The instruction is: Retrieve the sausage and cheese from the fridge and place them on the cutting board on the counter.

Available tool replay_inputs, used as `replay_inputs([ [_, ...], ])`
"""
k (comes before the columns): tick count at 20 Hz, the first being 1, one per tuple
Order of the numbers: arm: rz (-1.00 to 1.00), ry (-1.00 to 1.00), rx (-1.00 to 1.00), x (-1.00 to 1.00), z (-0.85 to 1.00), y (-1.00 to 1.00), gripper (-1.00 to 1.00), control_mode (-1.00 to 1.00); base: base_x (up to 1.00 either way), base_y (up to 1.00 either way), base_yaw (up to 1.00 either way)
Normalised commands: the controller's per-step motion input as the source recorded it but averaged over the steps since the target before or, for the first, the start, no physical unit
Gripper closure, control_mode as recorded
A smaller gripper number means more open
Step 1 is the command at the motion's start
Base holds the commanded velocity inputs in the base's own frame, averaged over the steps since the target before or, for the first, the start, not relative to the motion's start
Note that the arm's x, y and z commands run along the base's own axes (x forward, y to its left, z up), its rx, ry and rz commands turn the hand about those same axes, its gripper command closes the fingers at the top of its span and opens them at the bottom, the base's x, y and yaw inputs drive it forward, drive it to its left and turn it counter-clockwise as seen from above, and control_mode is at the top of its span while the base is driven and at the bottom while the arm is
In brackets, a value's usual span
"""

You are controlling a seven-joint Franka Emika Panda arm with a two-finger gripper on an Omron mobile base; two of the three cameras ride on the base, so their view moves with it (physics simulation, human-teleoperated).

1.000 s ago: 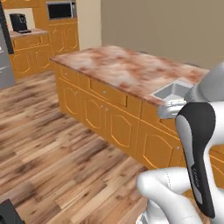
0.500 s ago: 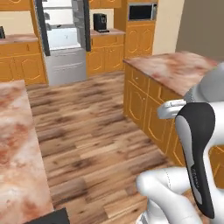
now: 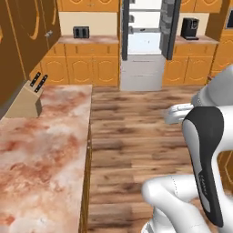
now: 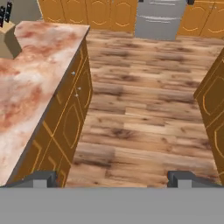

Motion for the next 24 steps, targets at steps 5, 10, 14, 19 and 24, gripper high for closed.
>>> replay_inputs([
  [5,0.00,0.00,0.00,0.00,0.00,0.00,-1.00,1.00,1.00,-0.19,0.31],
  [10,0.00,0.00,0.00,0.00,0.00,0.00,-1.00,1.00,1.00,-0.78,0.14],
  [14,0.00,0.00,0.00,0.00,0.00,0.00,-1.00,1.00,0.99,-1.00,-0.11],
  [19,0.00,0.00,0.00,0.00,0.00,0.00,-1.00,1.00,0.82,-0.84,-0.42],
  [24,0.00,0.00,0.00,0.00,0.00,0.00,-1.00,1.00,0.79,-0.50,-0.46],
])
